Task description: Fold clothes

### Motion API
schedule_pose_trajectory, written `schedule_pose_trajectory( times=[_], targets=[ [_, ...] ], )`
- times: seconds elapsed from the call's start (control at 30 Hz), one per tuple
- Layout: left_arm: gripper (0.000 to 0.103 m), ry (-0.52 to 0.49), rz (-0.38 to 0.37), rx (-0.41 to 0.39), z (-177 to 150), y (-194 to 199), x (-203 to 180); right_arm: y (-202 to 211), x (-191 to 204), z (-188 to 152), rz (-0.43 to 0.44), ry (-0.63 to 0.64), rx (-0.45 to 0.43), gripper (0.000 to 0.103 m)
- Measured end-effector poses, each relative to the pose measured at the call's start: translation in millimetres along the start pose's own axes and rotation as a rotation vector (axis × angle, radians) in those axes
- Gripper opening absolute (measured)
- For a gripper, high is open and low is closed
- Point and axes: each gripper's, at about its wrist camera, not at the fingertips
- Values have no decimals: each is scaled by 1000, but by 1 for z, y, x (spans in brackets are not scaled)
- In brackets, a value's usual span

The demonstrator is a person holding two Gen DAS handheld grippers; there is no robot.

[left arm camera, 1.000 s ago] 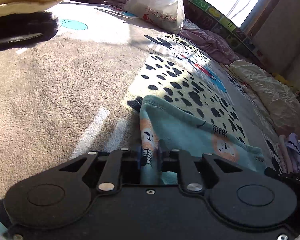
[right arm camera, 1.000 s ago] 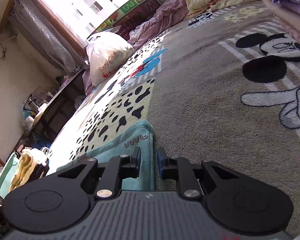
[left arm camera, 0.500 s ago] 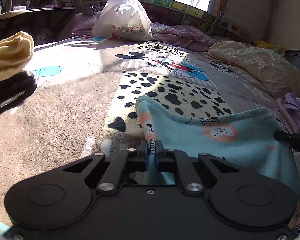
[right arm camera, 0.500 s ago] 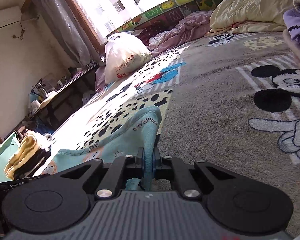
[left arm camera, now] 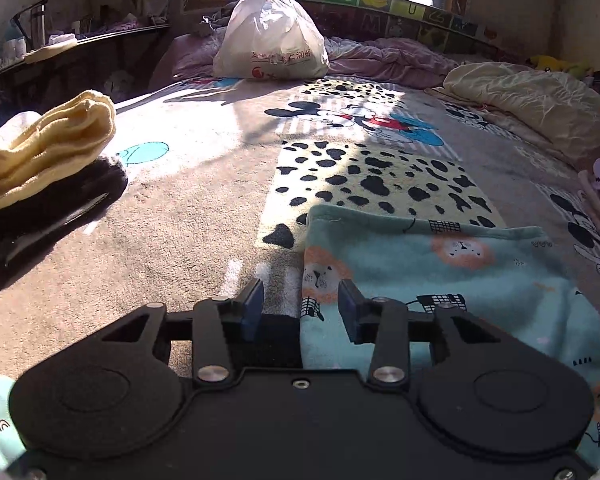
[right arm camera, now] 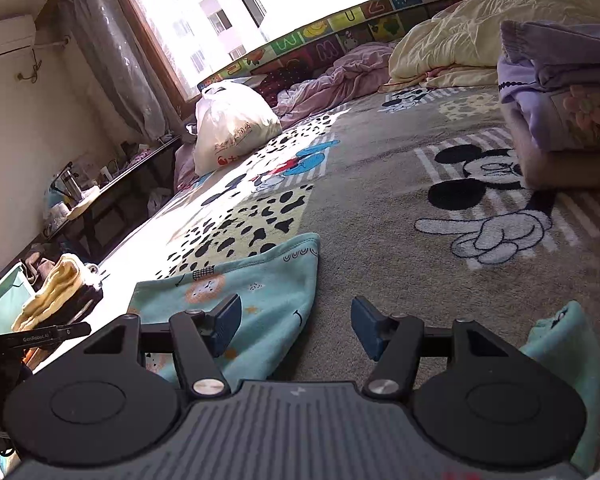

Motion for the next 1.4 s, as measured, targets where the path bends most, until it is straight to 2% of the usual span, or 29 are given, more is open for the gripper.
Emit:
schedule_pose_trajectory(
  times=[0.1,0.2,0.27,0.3,0.4,0.43,0.47,0.5,0.53,0.6,0.63,0.67,0.7,0.73,0.77,0.83,0.9,0.97,1.0,1.03,1.1,1.13,1.17,1.23,1.3,1.4],
  targets=[
    [48,2,-53,-2,-6,18,-8,50,-17,-31,-96,-68,-36,61],
    [49,46,-123,20,-12,33,-11,92,-48,-69,-193,-224,-75,62],
    [49,123,-231,56,-19,46,-13,109,-67,-90,-243,-304,-78,64],
    [49,134,-286,61,-26,55,-18,113,-77,-98,-231,-344,-88,64],
    [49,43,-405,79,-60,87,-58,114,-99,-106,-170,-430,-127,63],
    [49,-7,-426,83,-76,97,-74,111,-104,-105,-151,-459,-132,67],
    [49,-68,-443,95,-94,107,-91,107,-109,-104,-122,-495,-135,75],
    [49,-134,-456,99,-111,117,-105,102,-115,-102,-94,-530,-138,77],
    [49,-187,-453,83,-126,126,-116,97,-117,-100,-74,-550,-135,80],
    [49,-282,-414,59,-159,140,-138,83,-111,-93,-54,-528,-109,79],
    [49,-332,-395,56,-175,145,-149,76,-106,-92,-51,-512,-104,69],
    [49,-377,-372,26,-186,147,-156,68,-100,-91,-48,-491,-104,39],
    [50,-423,-349,-4,-198,148,-163,64,-94,-91,-56,-470,-105,25],
    [50,-482,-324,-30,-207,146,-168,62,-84,-87,-89,-400,-114,18],
    [50,-540,-299,-55,-215,144,-174,65,-66,-79,-129,-269,-134,18],
    [50,-601,-243,-61,-223,136,-180,69,-27,-64,-144,13,-153,18],
    [49,-554,-223,-35,-220,134,-176,59,17,-55,-160,344,-77,19],
    [49,-478,-231,14,-214,130,-166,38,37,-65,-154,534,38,36],
    [50,-463,-236,28,-214,128,-162,29,42,-70,-133,568,77,38],
    [51,-449,-240,42,-213,126,-158,28,43,-69,-114,550,76,41],
    [51,-442,-254,53,-212,120,-155,37,48,-67,-118,577,40,48],
    [51,-437,-264,55,-211,118,-154,44,50,-66,-121,583,19,54],
    [51,-428,-276,55,-211,116,-155,55,49,-64,-115,547,-6,61],
    [51,-420,-302,53,-212,114,-158,81,26,-65,-80,290,-49,73],
    [51,-431,-325,45,-213,114,-162,101,-7,-72,-38,-25,-79,74],
    [51,-444,-342,36,-218,118,-169,93,-56,-103,33,-456,-88,75]
  ],
)
Point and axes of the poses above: each gripper's, at about its wrist camera, not at the fingertips, and y roughly against the way its jaws point, x to its left, z to its top, and after that the axes turned 15 degrees about y, right-handed
